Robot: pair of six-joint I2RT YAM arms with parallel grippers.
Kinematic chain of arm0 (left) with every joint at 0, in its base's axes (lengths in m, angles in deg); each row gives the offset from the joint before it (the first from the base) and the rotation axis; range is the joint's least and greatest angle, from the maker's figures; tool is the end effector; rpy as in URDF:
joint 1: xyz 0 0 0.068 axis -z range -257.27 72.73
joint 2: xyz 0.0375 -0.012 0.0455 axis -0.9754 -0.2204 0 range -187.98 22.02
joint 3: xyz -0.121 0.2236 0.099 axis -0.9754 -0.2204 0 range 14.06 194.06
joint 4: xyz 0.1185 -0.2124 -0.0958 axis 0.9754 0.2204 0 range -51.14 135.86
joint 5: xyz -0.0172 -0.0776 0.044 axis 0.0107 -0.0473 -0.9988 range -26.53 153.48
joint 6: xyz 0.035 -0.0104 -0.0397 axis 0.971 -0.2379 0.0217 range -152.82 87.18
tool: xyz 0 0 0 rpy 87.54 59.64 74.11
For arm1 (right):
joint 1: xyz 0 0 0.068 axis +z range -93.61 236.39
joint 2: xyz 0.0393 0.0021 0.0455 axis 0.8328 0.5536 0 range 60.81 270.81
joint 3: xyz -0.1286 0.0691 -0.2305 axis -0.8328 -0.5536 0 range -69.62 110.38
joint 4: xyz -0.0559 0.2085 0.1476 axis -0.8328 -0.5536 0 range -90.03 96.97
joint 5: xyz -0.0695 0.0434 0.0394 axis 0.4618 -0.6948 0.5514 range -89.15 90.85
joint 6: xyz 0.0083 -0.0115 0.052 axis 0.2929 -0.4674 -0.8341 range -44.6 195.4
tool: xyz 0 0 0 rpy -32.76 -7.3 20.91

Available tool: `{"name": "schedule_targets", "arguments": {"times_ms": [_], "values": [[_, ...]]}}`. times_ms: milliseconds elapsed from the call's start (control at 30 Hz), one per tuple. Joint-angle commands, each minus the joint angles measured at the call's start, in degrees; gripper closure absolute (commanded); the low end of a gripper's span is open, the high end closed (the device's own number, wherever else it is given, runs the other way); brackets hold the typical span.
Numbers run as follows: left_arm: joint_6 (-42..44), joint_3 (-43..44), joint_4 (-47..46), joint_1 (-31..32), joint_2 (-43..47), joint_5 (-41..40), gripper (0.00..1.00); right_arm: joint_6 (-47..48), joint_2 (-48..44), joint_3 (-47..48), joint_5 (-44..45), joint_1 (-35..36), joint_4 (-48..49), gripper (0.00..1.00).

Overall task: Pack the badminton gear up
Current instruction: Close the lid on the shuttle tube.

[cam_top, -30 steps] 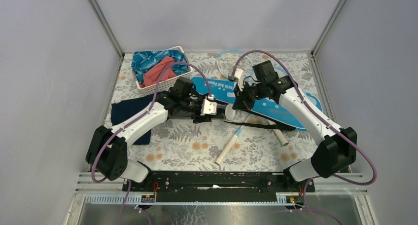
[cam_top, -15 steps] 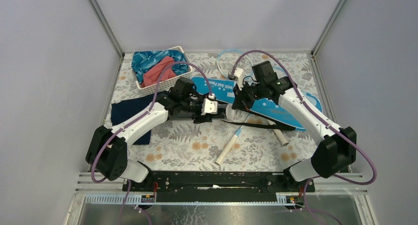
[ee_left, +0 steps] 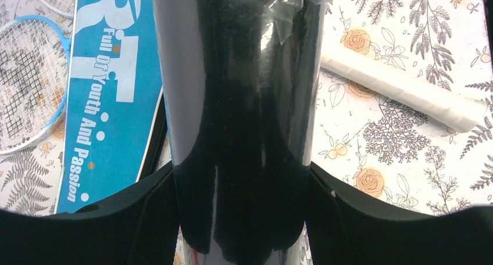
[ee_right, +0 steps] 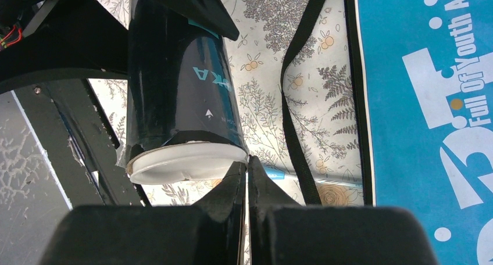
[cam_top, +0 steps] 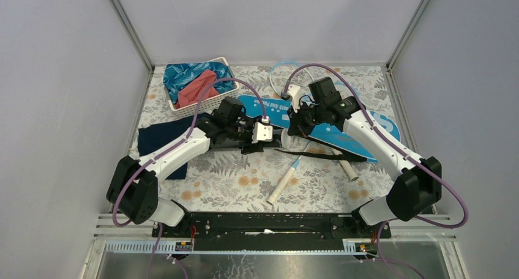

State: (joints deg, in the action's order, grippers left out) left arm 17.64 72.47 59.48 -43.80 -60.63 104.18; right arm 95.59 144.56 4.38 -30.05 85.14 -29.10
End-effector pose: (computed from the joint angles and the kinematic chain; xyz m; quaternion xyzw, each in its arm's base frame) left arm 0.2422 -0.1879 0.2582 0.6782 0.5545 -0.2645 0.4034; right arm 0.2680 0.1680 0.3186 -0.4611 0.7714 0.2732 0.3431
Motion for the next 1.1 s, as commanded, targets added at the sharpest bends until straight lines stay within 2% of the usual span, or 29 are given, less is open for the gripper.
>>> {"name": "schedule_targets", "arguments": {"times_ms": [0, 633, 867, 1067], "values": [[0.5, 1.73, -5.33, 2.51, 0.05, 0.33, 1.0, -2.18, 1.6, 0.88, 1.32, 2.05, 2.72, 1.0], [-8.95, 3.66, -11.42, 7.57, -3.24, -13.98, 1.0, -12.67, 6.86, 2.75, 7.52, 3.91, 6.72, 0.96], [-18.52, 3.97, -16.06, 7.75, -5.02, -18.52, 1.0, -16.25, 6.98, 1.32, 7.33, 3.86, 9.75, 0.87], [-22.41, 7.0, -14.17, 7.83, -7.16, -19.51, 1.0, -17.63, 7.2, 0.97, 8.32, 3.9, 11.1, 0.88]]}}
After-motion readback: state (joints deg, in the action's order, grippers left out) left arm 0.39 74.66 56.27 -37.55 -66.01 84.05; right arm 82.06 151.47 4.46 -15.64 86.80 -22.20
